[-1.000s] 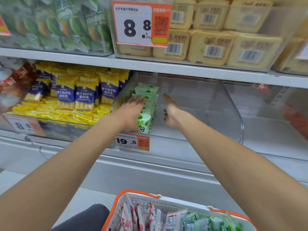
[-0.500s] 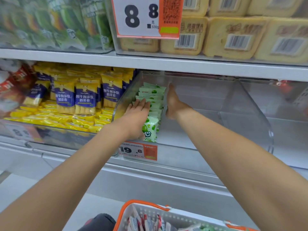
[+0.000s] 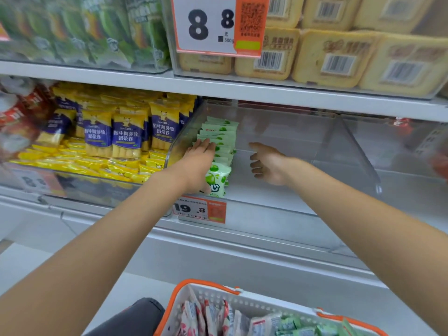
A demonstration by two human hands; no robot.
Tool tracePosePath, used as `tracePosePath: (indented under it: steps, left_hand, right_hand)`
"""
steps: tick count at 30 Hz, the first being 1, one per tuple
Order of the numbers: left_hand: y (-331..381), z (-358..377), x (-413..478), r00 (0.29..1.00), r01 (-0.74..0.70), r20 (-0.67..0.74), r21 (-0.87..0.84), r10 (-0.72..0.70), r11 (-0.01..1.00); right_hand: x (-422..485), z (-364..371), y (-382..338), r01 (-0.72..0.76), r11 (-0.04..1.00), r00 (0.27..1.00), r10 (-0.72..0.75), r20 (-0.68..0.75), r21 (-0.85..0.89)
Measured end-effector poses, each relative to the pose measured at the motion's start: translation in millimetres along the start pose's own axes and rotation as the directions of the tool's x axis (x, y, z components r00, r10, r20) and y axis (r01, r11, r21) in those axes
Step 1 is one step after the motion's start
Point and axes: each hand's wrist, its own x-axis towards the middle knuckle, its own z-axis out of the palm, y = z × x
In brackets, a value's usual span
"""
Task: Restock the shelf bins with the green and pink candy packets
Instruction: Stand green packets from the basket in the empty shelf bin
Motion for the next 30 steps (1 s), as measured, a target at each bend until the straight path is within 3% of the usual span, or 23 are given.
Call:
tracePosePath:
  steps: [3, 6, 8, 11, 13, 16, 17, 19, 21, 23, 26, 30]
  left_hand:
    - [4.6, -5.7, -14.3, 0.998, -0.013, -0.055, -0.081, 0.008, 0.997]
    - [15.0, -11.6, -36.1, 0.988, -0.022, -0.153, -0.149, -0.001, 0.989]
    - [23.8, -9.2, -51.5, 0.952, -0.054, -0.305, -0.195, -0.008, 0.979]
    - [45.9, 8.1, -77.4, 0.858, -0.111, -0.505, -0.356, -0.091, 0.928]
    - [68.1, 24.5, -93.7, 0.858, -0.149, -0.489, -0.526, -0.154, 0.837]
    - [97.4, 56.4, -114.2, 0.931, -0.129, -0.344, -0.628, -0.125, 0.768]
    - [104.2, 69.7, -119.0, 0.957, -0.096, -0.272, -0.629, -0.103, 0.771]
    - [113.6, 96.1, -127.7, 0.994, -0.006, -0.092, -0.619, -0.064, 0.785]
    - [118.2, 118.1, -135.1, 0.995, 0.079, 0.097, -0.585, -0.027, 0.807]
    - [120.8, 132.8, -142.0, 0.974, 0.092, 0.224, -0.521, 0.032, 0.848]
    - [122.8, 147.1, -151.1, 0.936, 0.05, 0.335, -0.437, 0.111, 0.898]
    - [123.8, 163.0, -155.7, 0.911, 0.021, 0.385, -0.398, 0.146, 0.917]
  right_hand:
    - [-34.2, -11.7, 18.6, 0.085, 0.976, 0.996, -0.078, 0.04, -0.202]
    - [-67.2, -15.8, 30.3, 0.329, 0.862, 0.94, -0.337, 0.048, -0.387]
    - [-92.2, -17.5, 36.1, 0.484, 0.732, 0.847, -0.529, 0.048, -0.48]
    - [-126.2, -23.4, 45.2, 0.592, 0.499, 0.637, -0.77, -0.012, -0.633]
    - [-148.1, -28.0, 56.0, 0.6, 0.401, 0.545, -0.838, -0.013, -0.692]
    - [-174.2, -30.7, 91.0, 0.6, 0.373, 0.539, -0.842, 0.014, -0.708]
    - [-179.9, -30.9, 108.0, 0.588, 0.371, 0.57, -0.821, 0.043, -0.719]
    - [-186.7, -34.8, 149.4, 0.529, 0.404, 0.699, -0.706, 0.113, -0.746]
    - [-189.7, -44.7, 196.2, 0.446, 0.49, 0.851, -0.493, 0.184, -0.749]
    - [-189.1, -57.1, 241.2, 0.344, 0.502, 0.934, -0.271, 0.233, -0.793]
    - [-190.7, -68.7, 291.8, 0.271, 0.403, 0.956, -0.005, 0.294, -0.874]
    - [-195.7, -76.4, 337.5, 0.198, 0.26, 0.925, 0.271, 0.268, -0.945]
